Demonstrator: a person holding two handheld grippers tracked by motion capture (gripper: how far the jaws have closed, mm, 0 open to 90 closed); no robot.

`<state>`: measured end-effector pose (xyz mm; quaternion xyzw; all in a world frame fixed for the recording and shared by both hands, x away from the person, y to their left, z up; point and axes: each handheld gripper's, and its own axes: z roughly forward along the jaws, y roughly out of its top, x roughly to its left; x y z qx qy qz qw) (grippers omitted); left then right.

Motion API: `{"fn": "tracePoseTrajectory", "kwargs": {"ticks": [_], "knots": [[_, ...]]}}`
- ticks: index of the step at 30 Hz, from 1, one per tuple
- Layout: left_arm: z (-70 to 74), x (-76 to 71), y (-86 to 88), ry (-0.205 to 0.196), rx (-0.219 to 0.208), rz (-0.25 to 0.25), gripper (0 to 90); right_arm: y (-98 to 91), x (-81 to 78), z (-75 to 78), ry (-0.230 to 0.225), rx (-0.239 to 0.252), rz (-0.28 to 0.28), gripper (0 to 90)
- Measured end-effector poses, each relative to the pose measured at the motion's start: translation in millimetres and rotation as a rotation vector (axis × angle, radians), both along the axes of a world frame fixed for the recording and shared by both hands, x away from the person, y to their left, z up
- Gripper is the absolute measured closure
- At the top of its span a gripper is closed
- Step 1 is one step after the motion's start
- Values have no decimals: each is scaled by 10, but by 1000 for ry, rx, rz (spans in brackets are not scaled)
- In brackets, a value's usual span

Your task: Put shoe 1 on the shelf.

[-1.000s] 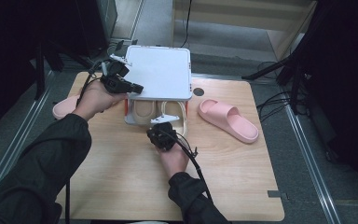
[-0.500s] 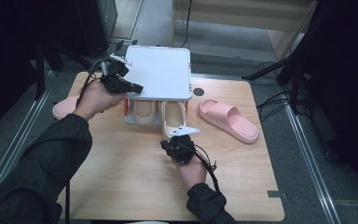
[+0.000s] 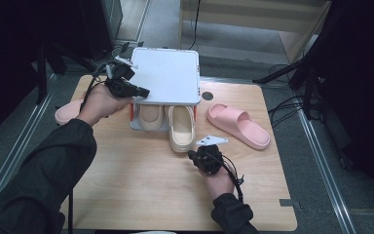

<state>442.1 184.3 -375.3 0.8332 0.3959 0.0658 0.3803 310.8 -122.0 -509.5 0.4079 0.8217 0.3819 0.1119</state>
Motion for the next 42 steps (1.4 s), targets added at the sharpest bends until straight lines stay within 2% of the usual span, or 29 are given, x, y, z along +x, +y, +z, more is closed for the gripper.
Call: {"fn": "tracePoseTrajectory", "kwargs": {"ticks": [4,10,12,19,26,37,42], "knots": [[-1,2,4,2,-2,-1,897,-17,79,-34,0,-7,-19,892],[1,1,-1,2,1,1,897,-10,158,-73,6,14,-43,892],[1,1,-1,2,1,1,897,12,176,-66,13,15,-47,891],[2,2,1,4,0,2,897,138,276,-31,-6,-1,-40,892],[-1,7,9,8,-5,0,897,180,437,-47,-13,32,-76,892],[-5,9,14,8,-11,-2,896,310,706,-34,-3,-6,-91,892],[-5,9,16,7,-12,-2,896,354,787,-37,1,-3,-101,886]]}}
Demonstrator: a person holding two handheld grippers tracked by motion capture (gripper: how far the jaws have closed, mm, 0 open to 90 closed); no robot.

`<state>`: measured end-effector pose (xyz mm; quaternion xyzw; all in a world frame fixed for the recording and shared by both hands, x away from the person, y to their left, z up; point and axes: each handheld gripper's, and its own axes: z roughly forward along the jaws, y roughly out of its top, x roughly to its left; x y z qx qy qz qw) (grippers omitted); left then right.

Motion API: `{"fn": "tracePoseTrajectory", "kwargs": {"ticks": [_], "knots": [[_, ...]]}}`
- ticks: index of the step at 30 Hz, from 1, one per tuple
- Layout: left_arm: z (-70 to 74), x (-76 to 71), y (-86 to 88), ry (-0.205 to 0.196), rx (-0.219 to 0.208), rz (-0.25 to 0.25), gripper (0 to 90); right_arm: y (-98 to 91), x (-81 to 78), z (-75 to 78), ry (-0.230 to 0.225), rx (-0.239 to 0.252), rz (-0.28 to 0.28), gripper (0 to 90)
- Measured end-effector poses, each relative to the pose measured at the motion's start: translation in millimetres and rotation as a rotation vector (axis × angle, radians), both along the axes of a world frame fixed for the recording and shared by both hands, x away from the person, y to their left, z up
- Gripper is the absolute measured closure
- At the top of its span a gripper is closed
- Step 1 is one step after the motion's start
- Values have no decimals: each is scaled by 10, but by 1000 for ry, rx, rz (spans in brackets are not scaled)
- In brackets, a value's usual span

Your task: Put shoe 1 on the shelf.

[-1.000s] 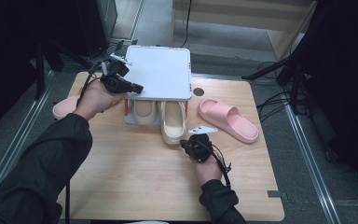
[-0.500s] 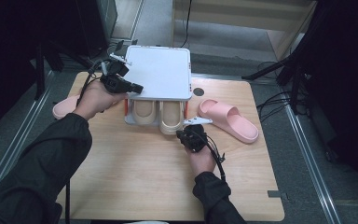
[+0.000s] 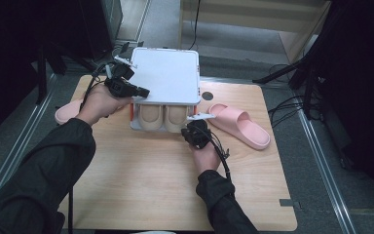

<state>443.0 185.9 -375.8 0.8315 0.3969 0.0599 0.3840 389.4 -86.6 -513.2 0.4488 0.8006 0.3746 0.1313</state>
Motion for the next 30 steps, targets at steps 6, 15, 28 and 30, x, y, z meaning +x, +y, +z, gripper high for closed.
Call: {"fn": "tracePoseTrajectory", "kwargs": {"ticks": [6,15,28,30], "knots": [[1,-1,7,-2,3,-4,896,24,39,-11,2,9,1,879],[-2,-1,1,-13,-4,-14,891,6,51,0,-1,9,3,865],[57,-49,-17,6,-29,-14,538,-330,-312,138,22,72,125,717],[94,-86,-2,-1,-31,-18,513,-380,-352,163,38,82,148,696]]}}
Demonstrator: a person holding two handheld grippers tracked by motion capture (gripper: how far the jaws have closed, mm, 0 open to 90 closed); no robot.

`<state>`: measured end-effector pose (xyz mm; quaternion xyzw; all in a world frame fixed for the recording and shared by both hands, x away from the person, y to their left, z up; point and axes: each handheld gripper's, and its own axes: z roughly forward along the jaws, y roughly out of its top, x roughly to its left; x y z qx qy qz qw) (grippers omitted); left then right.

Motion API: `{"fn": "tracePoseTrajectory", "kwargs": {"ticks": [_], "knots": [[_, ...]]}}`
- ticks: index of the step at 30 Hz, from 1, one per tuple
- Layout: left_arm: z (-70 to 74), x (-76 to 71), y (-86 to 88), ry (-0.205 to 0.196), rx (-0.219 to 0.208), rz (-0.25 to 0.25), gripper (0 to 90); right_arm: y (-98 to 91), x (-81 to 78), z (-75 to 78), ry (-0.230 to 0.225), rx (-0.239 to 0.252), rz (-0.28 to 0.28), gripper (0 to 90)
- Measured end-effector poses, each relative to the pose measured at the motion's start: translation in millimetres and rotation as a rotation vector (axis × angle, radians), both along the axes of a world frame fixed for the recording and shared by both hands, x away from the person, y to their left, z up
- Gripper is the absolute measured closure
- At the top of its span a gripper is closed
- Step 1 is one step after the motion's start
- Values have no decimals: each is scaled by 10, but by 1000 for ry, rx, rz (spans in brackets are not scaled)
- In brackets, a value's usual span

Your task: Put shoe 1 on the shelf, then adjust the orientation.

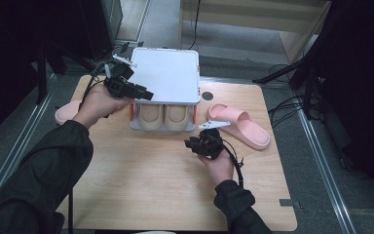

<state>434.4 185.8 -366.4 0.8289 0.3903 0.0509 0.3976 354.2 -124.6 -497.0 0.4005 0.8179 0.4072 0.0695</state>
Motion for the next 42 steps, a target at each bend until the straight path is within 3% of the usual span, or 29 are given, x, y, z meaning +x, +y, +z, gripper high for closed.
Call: {"fn": "tracePoseTrajectory", "kwargs": {"ticks": [7,11,14,17,22,27,34,38,42], "knots": [[119,-318,136,-16,-9,-22,432,-220,-216,126,-11,10,86,609],[107,-501,240,-19,0,-29,425,-305,-280,160,10,37,89,566],[62,-642,332,-30,8,-22,421,-360,-340,183,1,17,114,541],[-6,-743,411,-32,7,-13,422,-425,-381,197,8,37,131,517],[-195,-895,546,-42,11,4,434,-476,-408,170,-13,27,165,513],[-399,-971,666,-39,8,16,448,-465,-396,139,-14,33,198,511],[-652,-1013,859,-40,0,51,452,-446,-349,192,-28,68,200,512],[-751,-989,976,-49,-4,77,454,-449,-325,199,-26,77,194,513],[-824,-900,1105,-22,-13,116,473,-451,-327,198,-21,70,182,519]]}}
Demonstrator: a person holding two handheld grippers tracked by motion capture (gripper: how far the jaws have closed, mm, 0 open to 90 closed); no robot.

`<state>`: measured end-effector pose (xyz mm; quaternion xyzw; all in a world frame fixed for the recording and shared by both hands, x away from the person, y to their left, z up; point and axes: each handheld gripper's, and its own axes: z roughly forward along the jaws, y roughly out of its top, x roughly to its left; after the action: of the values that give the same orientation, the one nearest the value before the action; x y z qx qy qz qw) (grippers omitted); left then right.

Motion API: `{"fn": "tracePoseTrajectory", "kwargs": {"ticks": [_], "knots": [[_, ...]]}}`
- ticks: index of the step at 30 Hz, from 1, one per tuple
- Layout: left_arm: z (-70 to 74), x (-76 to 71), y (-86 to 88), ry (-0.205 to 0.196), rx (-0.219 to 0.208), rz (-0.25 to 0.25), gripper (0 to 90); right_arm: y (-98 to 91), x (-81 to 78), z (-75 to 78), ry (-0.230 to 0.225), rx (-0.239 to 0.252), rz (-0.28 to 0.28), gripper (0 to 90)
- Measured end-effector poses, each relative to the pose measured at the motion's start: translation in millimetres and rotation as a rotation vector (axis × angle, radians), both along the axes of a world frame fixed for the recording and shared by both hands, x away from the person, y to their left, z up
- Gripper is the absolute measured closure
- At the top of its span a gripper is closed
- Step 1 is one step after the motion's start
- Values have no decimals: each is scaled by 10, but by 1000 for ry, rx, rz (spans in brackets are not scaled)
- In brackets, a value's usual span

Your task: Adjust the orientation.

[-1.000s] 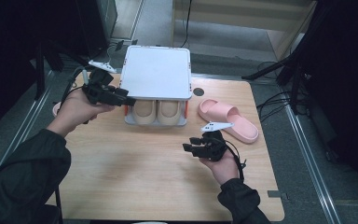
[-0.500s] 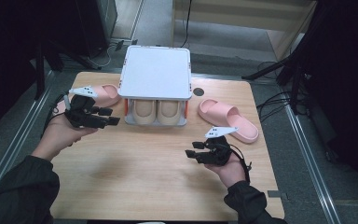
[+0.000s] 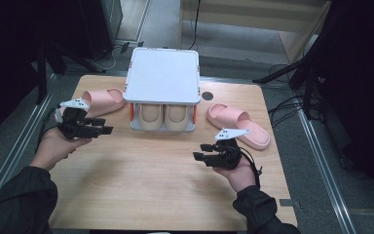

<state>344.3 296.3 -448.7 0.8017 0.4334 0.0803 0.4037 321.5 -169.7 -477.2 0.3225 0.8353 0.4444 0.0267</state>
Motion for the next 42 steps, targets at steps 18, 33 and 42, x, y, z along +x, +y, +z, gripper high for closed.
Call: {"fn": "tracePoseTrajectory", "kwargs": {"ticks": [18,33,42], "knots": [[-144,576,604,44,53,120,491,73,-58,-5,-20,-45,31,519],[-487,897,823,72,84,166,488,-57,-128,-24,-11,-49,-11,515],[-582,1010,752,61,94,174,497,-141,-160,-37,-8,-50,-38,511]]}}
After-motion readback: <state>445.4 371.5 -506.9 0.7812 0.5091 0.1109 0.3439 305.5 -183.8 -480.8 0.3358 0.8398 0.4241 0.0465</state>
